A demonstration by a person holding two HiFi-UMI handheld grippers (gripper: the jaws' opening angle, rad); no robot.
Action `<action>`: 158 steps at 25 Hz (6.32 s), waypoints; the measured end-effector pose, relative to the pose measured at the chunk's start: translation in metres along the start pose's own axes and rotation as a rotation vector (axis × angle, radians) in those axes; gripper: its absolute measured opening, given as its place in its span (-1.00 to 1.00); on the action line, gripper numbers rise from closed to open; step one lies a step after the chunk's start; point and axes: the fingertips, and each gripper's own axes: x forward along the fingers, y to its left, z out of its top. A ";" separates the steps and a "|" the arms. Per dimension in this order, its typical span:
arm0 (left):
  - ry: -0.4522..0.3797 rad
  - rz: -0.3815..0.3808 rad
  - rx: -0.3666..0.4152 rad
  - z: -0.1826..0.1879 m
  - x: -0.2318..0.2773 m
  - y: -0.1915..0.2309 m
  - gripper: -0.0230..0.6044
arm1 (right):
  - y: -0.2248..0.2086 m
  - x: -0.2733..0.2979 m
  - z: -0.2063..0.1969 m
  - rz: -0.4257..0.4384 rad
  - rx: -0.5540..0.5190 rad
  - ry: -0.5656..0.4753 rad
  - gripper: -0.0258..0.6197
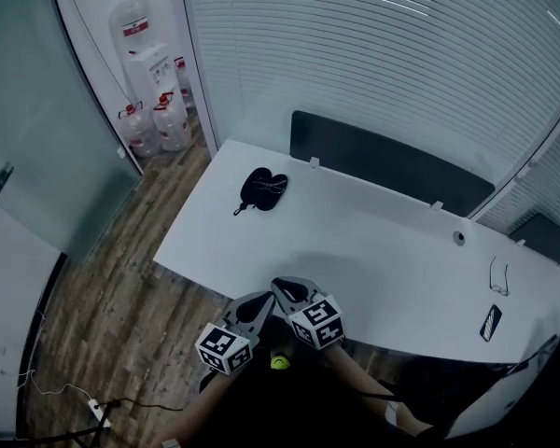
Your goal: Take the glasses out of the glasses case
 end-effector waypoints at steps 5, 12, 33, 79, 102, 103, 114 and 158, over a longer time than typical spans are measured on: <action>-0.011 -0.034 0.002 0.014 0.020 0.027 -0.90 | -0.021 0.020 0.014 -0.026 -0.019 0.002 -0.86; -0.008 -0.089 -0.014 0.032 0.048 0.058 -0.90 | -0.046 0.046 0.035 -0.052 -0.043 0.028 -0.86; 0.046 -0.231 -0.036 0.055 0.103 0.119 -0.90 | -0.113 0.106 0.066 -0.144 -0.076 0.117 -0.69; 0.049 -0.151 -0.412 0.010 0.186 0.210 -0.90 | -0.225 0.201 0.030 -0.160 -0.330 0.569 -0.67; 0.039 -0.071 -0.556 -0.005 0.213 0.244 -0.91 | -0.259 0.237 0.009 -0.086 -0.441 0.788 -0.65; 0.040 -0.068 -0.559 -0.006 0.214 0.245 -0.90 | -0.260 0.238 0.008 -0.081 -0.442 0.799 -0.65; 0.066 -0.052 -0.584 -0.014 0.218 0.248 -0.91 | -0.267 0.241 -0.004 -0.067 -0.441 0.861 -0.65; 0.057 -0.125 -0.526 0.002 0.200 0.232 -0.90 | -0.248 0.223 0.018 -0.179 -0.409 0.756 -0.80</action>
